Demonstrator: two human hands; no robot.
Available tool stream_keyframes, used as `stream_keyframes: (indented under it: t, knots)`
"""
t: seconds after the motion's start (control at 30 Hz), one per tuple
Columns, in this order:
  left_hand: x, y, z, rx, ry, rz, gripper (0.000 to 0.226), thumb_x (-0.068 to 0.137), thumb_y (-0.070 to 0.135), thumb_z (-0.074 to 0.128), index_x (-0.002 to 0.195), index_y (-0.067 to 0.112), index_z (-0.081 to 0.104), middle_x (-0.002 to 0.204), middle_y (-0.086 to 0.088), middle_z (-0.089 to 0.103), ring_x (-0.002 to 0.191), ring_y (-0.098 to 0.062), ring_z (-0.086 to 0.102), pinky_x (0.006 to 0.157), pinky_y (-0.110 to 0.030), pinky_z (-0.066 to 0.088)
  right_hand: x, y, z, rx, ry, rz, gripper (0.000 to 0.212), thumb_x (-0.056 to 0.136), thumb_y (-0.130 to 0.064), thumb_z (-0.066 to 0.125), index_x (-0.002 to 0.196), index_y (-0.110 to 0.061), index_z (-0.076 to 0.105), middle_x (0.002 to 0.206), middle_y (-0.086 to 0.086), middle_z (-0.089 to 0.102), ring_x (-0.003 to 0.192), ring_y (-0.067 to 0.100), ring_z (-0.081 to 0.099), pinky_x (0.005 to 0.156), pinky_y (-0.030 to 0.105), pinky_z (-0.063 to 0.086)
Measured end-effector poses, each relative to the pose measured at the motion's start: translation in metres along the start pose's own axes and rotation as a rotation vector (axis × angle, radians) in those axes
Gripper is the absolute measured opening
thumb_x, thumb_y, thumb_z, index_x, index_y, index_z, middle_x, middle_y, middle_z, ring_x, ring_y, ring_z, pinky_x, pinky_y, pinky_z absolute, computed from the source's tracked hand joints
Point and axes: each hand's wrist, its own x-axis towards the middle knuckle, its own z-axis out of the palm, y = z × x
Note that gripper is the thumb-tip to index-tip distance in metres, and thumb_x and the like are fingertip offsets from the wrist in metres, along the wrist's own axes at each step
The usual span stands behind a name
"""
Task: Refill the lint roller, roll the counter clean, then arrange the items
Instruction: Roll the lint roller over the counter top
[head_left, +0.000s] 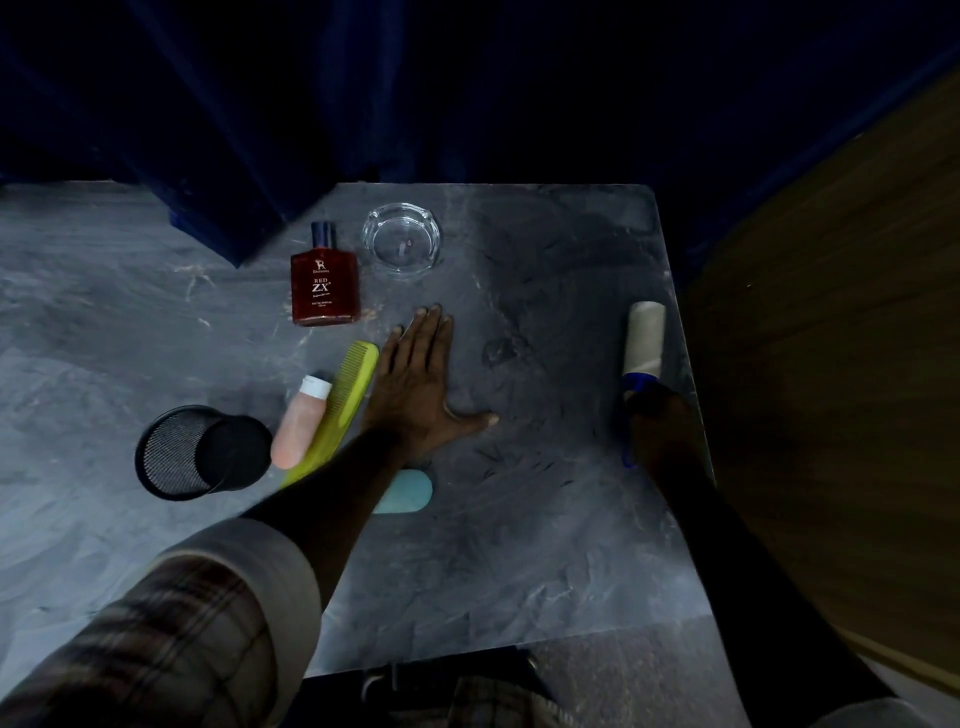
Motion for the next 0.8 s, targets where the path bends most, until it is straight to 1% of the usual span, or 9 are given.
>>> stream_keyframes:
  t: [0.07,0.17,0.23,0.37,0.47,0.57,0.6,0.67,0.8]
  knots:
    - [0.0,0.001,0.0,0.001,0.001,0.002,0.146,0.065,0.107,0.04,0.17,0.011,0.01,0.18,-0.011,0.008,0.168,-0.027,0.008,0.135,-0.052,0.011,0.008,0.013,-0.01,0.003,0.002,0.05,0.039,0.098,-0.032,0.057,0.13,-0.01,0.061,0.125,0.023,0.066,0.112,0.039,0.064,0.098,0.05,0.052]
    - [-0.001,0.001,0.0,-0.008,0.002,0.001,0.145,0.065,0.109,0.034,0.17,0.012,0.01,0.18,-0.011,0.008,0.168,-0.027,0.008,0.135,-0.051,0.009,0.018,0.025,-0.017,-0.012,0.001,0.186,0.045,0.098,-0.042,0.054,0.134,-0.014,0.056,0.126,0.019,0.064,0.103,0.033,0.065,0.086,0.039,0.05]
    - [-0.001,0.001,0.0,-0.005,-0.003,0.003,0.146,0.065,0.107,0.04,0.17,0.011,0.01,0.18,-0.011,0.008,0.168,-0.027,0.008,0.135,-0.052,0.01,0.018,0.03,-0.019,-0.024,0.004,0.212,0.044,0.099,-0.038,0.055,0.134,-0.011,0.055,0.126,0.02,0.063,0.108,0.036,0.063,0.084,0.038,0.045]
    - [-0.001,0.002,-0.002,0.0,-0.015,0.002,0.146,0.065,0.104,0.047,0.17,0.011,0.009,0.18,-0.011,0.006,0.168,-0.028,0.007,0.136,-0.052,0.009,0.013,0.029,-0.02,-0.076,0.042,0.155,0.041,0.1,-0.026,0.054,0.134,-0.002,0.055,0.129,0.026,0.06,0.118,0.042,0.059,0.094,0.044,0.046]
    - [-0.002,0.003,-0.003,0.002,-0.011,0.002,0.145,0.066,0.104,0.048,0.17,0.01,0.01,0.18,-0.012,0.007,0.168,-0.028,0.008,0.136,-0.051,0.009,0.007,0.017,-0.021,-0.051,-0.014,0.143,0.043,0.103,-0.028,0.05,0.14,-0.007,0.051,0.135,0.022,0.057,0.123,0.038,0.056,0.099,0.043,0.045]
    - [-0.002,0.003,-0.004,-0.006,-0.015,0.001,0.145,0.066,0.102,0.05,0.17,0.01,0.01,0.18,-0.012,0.006,0.168,-0.028,0.007,0.136,-0.052,0.009,-0.002,0.006,-0.017,-0.032,-0.021,0.028,0.04,0.103,-0.026,0.05,0.137,-0.006,0.053,0.132,0.022,0.06,0.121,0.038,0.057,0.1,0.039,0.045]
    - [-0.002,0.004,-0.005,-0.008,-0.017,0.001,0.144,0.066,0.102,0.05,0.17,0.01,0.01,0.18,-0.012,0.006,0.168,-0.027,0.007,0.136,-0.052,0.009,-0.005,0.002,-0.013,-0.026,-0.021,0.012,0.039,0.102,-0.026,0.052,0.135,-0.006,0.055,0.13,0.023,0.061,0.12,0.038,0.058,0.103,0.043,0.046]
    - [-0.002,0.004,-0.006,-0.005,-0.019,0.002,0.144,0.066,0.101,0.051,0.17,0.009,0.011,0.18,-0.012,0.007,0.168,-0.027,0.007,0.135,-0.052,0.01,-0.008,-0.009,-0.005,-0.113,-0.024,-0.002,0.039,0.101,-0.032,0.051,0.132,-0.007,0.057,0.126,0.022,0.064,0.116,0.038,0.061,0.103,0.05,0.048]
    - [-0.003,0.005,-0.007,-0.003,-0.023,-0.002,0.145,0.066,0.101,0.052,0.17,0.009,0.011,0.18,-0.012,0.007,0.168,-0.027,0.007,0.136,-0.052,0.009,-0.014,-0.03,0.015,-0.204,-0.021,-0.105,0.039,0.1,-0.038,0.05,0.125,-0.01,0.062,0.121,0.02,0.067,0.113,0.04,0.063,0.098,0.047,0.047]
